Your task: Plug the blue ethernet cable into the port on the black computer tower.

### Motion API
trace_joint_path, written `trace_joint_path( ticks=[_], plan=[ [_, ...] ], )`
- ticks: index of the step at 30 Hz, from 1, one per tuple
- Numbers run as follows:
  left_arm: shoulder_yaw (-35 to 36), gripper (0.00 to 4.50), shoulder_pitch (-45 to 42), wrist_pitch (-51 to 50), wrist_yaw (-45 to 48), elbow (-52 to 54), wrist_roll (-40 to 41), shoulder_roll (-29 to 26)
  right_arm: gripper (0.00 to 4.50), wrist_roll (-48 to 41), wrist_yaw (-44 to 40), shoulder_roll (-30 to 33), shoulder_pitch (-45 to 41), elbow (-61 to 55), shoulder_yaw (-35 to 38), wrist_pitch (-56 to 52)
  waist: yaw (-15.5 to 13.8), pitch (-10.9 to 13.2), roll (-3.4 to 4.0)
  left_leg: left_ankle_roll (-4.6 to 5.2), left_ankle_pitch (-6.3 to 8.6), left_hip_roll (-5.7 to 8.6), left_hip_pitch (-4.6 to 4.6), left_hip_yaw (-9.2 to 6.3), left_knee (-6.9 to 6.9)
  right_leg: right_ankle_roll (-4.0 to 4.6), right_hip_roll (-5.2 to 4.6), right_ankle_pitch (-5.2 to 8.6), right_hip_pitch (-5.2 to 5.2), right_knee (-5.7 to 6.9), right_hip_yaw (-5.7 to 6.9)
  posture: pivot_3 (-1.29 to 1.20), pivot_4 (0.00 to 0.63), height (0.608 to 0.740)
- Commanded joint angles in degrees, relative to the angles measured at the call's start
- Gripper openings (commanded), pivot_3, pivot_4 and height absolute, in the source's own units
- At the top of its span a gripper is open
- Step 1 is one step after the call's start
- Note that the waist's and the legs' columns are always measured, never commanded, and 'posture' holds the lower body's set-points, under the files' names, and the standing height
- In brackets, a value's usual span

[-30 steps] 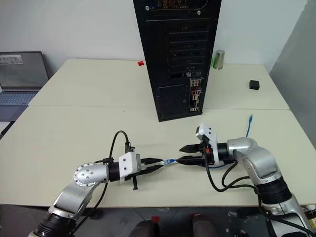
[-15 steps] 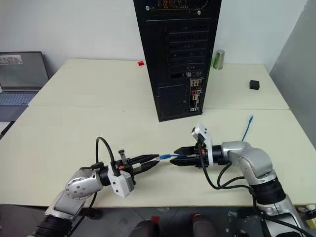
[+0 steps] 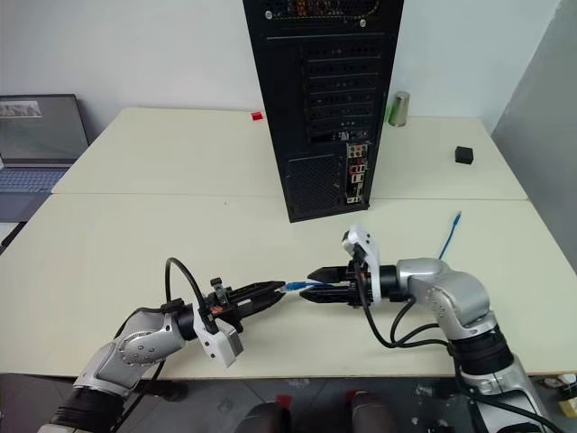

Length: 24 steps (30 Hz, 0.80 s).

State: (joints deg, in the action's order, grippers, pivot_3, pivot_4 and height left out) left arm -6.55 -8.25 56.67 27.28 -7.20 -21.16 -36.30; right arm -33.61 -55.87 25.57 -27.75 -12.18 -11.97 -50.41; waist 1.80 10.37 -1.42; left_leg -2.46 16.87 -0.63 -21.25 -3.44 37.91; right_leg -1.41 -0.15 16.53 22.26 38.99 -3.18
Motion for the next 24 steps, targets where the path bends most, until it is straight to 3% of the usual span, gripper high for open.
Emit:
trace_joint_path(
  ticks=[1, 9, 10, 24],
  plan=[
    [0.3, 0.28, -0.7, 1.0, -1.9, 0.6, -0.5, -0.9, 2.76, 0.2, 0.4, -0.9, -1.1, -0.6, -0.4, 1.4, 0.0, 0.0, 0.00, 0.00, 0.00, 0.00, -0.01, -0.01, 0.00, 0.00, 0.00, 0.00, 0.00, 0.00, 0.02, 0.00, 0.150, 0.740],
    [0.1, 0.28, -0.5, 1.0, -3.4, 1.0, -1.1, -1.6, 2.76, 0.7, 0.1, -1.8, -1.6, 0.8, -1.0, 1.9, -0.1, 0.0, 0.04, -0.01, 0.00, 0.00, -0.20, -0.44, 0.03, 0.02, -0.03, 0.00, 0.02, -0.01, 0.54, 0.00, 0.150, 0.740],
    [0.1, 0.28, -0.4, 1.0, -3.5, 1.1, -1.2, -1.6, 2.06, 0.7, 0.0, -1.8, -1.6, 0.9, -1.0, 1.9, -0.1, 0.0, 0.05, -0.01, -0.01, 0.00, -0.23, -0.50, 0.03, 0.02, -0.03, -0.01, 0.03, -0.01, 0.61, 0.00, 0.150, 0.740],
    [-0.1, 0.28, 0.4, 1.0, -5.1, 2.1, -2.1, -1.9, 2.06, 0.7, -1.1, -1.5, -2.8, 3.1, -2.1, 2.1, -0.1, 0.0, 0.06, -0.01, -0.01, 0.03, -0.32, -0.67, 0.05, 0.04, -0.03, -0.01, 0.02, -0.01, 0.75, 0.00, 0.150, 0.740]
  ],
)
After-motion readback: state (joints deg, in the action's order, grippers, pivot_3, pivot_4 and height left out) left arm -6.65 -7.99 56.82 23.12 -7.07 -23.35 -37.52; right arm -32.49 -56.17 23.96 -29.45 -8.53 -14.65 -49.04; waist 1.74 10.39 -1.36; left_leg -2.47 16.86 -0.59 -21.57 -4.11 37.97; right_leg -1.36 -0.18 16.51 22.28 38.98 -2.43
